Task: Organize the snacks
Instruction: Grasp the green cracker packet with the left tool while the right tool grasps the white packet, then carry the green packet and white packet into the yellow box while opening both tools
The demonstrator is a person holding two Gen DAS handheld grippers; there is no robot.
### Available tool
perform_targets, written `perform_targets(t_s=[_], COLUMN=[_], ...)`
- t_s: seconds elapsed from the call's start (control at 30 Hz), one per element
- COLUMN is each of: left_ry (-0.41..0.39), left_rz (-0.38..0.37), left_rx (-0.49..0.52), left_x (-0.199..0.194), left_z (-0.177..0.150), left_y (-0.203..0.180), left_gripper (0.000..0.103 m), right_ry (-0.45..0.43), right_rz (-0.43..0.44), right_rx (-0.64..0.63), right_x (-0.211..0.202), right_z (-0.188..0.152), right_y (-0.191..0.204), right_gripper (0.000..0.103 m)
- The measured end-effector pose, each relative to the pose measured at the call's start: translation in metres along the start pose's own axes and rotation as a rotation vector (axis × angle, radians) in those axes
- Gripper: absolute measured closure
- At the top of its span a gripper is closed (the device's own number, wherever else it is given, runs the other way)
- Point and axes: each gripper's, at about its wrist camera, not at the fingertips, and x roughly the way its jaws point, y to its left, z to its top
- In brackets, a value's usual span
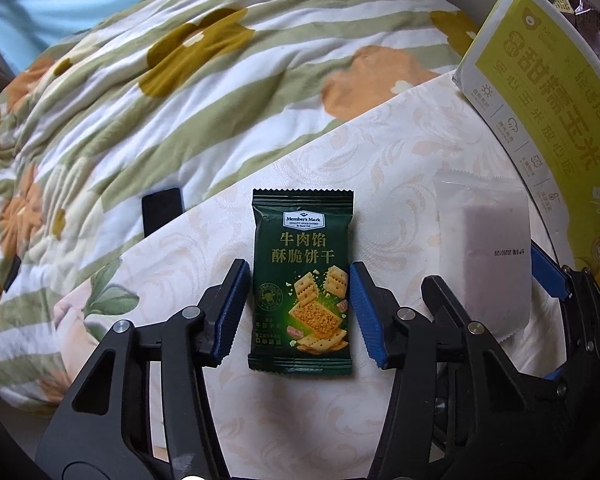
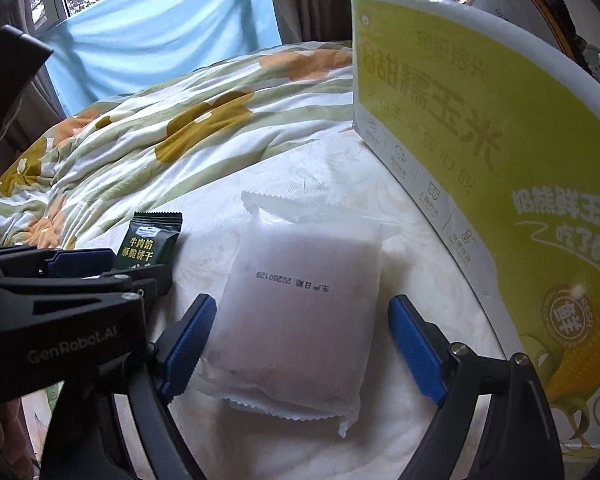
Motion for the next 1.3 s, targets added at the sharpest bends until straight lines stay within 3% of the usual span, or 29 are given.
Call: perform_targets(t_s=[0.3, 0.63, 0.97, 1.3], left_ry=[-0.004, -0.029, -0.163, -0.284], left_rz=[-0.013, -0.035, -0.015, 0.028], left_rx=[-0.006, -0.072, -0.098, -0.143], left_x=[-0.004, -0.025, -0.123, -0.214], left_z=[-0.005, -0.014, -0.01, -0.013], left_y=[0.005, 0.021, 0.007, -0.088], left_gripper=[0.062, 0.062, 0.062, 0.062], right_ry=[-0.013, -0.022, -0.135, -0.194], right_rz=[-0.014, 0.005, 0.105, 0.212], right_rx=[-0.109, -0.137, -0.141, -0.172], right_x=[0.006, -0.007, -0.09, -0.184], right_z=[0.005, 0.014, 0.042, 0.061], right_y=[0.011, 0.012, 0.003, -0.087], right_gripper=[0.04, 0.044, 0.044, 0.044])
